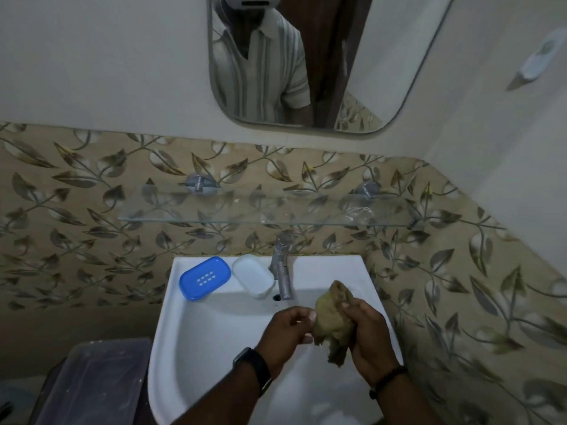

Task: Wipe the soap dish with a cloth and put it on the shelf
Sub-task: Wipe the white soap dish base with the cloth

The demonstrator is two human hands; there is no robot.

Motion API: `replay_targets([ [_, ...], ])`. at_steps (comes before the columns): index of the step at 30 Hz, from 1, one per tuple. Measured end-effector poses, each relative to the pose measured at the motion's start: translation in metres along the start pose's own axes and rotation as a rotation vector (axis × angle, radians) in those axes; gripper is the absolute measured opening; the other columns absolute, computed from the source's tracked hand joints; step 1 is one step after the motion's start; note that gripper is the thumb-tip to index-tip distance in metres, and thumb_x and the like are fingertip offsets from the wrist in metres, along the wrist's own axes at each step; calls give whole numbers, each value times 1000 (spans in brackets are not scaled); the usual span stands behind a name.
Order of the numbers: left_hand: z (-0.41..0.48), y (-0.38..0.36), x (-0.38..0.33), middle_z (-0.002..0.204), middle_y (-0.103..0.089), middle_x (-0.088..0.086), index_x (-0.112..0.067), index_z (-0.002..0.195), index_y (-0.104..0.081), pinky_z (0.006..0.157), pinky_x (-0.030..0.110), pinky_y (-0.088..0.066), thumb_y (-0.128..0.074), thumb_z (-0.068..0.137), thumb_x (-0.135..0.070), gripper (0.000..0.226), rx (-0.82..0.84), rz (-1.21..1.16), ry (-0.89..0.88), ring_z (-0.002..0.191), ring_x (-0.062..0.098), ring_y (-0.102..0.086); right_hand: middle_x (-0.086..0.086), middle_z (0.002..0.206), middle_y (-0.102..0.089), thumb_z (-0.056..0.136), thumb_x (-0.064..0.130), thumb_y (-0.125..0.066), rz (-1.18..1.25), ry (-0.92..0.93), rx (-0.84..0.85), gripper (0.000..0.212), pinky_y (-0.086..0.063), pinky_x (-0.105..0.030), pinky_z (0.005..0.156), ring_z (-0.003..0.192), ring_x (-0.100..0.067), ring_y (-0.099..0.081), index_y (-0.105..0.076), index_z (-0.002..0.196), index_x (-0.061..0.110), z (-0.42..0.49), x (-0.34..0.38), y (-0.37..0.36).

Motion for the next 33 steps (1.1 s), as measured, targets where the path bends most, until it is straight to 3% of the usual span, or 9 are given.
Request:
replay_targets([
  [5, 43, -32, -29, 75, -68, 6, -7, 90, -68, 64, 29, -51, -64, 96, -12, 8, -61, -14, -54, 66, 17, -60, -27, 89, -72, 97, 11, -59, -238, 76, -74, 16, -54, -43, 69, 77, -33, -66, -69, 88, 1, 57, 13, 25],
  [9, 91, -48, -39, 73, -67, 7, -9, 85, -68, 59, 29, -48, -63, 94, -11, 10, -208, 33, -28, 64, 20, -57, -10, 88, -74, 88, 28, -61, -441, 135, -132, 13, -60, -50, 79, 84, -34, -69, -68, 81, 20, 124, 2, 42],
  [15, 130, -56, -46, 76, -70, -1, -18, 80, -69, 63, 26, -51, -62, 91, -10, 15, -389, 154, -67, 70, 16, -63, 2, 104, -65, 89, 3, -60, -443, 301, -108, 33, -57, -43, 84, 96, -24, -65, -56, 104, 32, 155, 34, 31],
  [18, 143, -59, -41, 110, -71, 0, -25, 104, -70, 89, 34, -53, -60, 91, -22, 17, -332, 603, -181, 103, 21, -65, -5, 107, -67, 97, 27, -48, -637, 383, -121, 14, -54, -43, 89, 99, -25, -64, -62, 101, 26, 174, 30, 38],
  [20, 148, -66, -35, 137, -57, 3, -26, 123, -61, 101, 38, -47, -53, 89, -20, 35, -226, 1082, -333, 125, 27, -52, -7, 120, -66, 100, 50, -33, -798, 462, -110, 49, -48, -42, 101, 113, -26, -62, -66, 114, 18, 178, 26, 41],
  [25, 153, -84, -7, 162, -32, 9, -17, 153, -35, 123, 38, -14, -54, 96, -27, 60, 156, 1491, -410, 149, 31, -25, -8, 154, -44, 97, 7, -48, -1315, 555, 228, 45, -21, -45, 120, 141, -34, -43, -52, 142, 7, 169, -16, 40],
  [29, 165, -83, 0, 167, -18, 6, -17, 157, -25, 123, 40, 5, -52, 97, -31, 67, 200, 1549, -344, 155, 27, -5, -6, 156, -38, 92, 6, -44, -1324, 620, 160, 51, -4, -33, 120, 142, -34, -42, -50, 143, 7, 182, -29, 46],
  [31, 167, -83, -1, 167, -16, 6, -18, 157, -22, 123, 43, 6, -50, 98, -34, 68, 237, 1589, -310, 155, 25, -5, -11, 159, -34, 91, 10, -40, -1390, 588, 207, 54, -13, -48, 124, 147, -33, -35, -48, 145, 8, 177, -22, 43],
  [33, 161, -84, -7, 166, -20, 6, -19, 157, -23, 123, 45, 4, -48, 98, -35, 66, 229, 1604, -341, 154, 24, -10, -16, 150, -48, 83, -1, -52, -1342, 684, 161, 54, -35, -65, 111, 138, -39, -47, -58, 136, 6, 172, -17, 45],
])
Point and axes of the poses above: each hand's wrist, its own z-axis towards the middle knuckle, its own y-axis out of the back of the hand, x = y × z, the point moved 4 cm from there along z, towards the middle knuckle
